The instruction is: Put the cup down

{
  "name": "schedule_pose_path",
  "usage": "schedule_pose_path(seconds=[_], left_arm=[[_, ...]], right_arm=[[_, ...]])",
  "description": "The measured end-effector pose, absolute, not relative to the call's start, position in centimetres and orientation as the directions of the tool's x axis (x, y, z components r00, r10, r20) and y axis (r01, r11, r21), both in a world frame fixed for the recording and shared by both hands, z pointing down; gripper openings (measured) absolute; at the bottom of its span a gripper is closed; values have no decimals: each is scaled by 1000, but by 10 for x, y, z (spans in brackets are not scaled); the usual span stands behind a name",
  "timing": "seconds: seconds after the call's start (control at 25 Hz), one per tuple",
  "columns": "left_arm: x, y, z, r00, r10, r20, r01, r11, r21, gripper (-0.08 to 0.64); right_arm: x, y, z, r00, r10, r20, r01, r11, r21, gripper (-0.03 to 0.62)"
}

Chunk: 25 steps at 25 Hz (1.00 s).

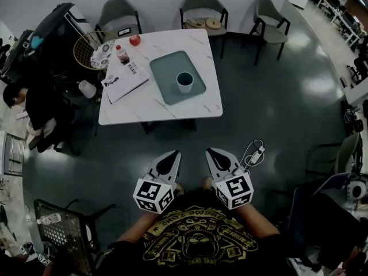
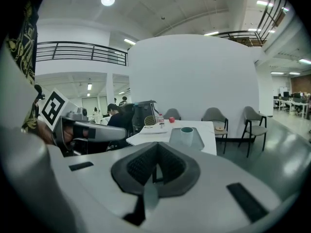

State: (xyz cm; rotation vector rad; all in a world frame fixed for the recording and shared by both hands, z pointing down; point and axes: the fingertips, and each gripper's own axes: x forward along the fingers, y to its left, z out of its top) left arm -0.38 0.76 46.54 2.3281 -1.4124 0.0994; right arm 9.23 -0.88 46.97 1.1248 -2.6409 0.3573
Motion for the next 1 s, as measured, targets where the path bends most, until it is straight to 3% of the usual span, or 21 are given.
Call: schedule_pose_path(seconds=[1.0], left_arm=[[-14,30,478,602,-755,259,-784,-500,367,11]], right_arm=[[68,20,478,-620,-703,348,-771,628,-106,5]])
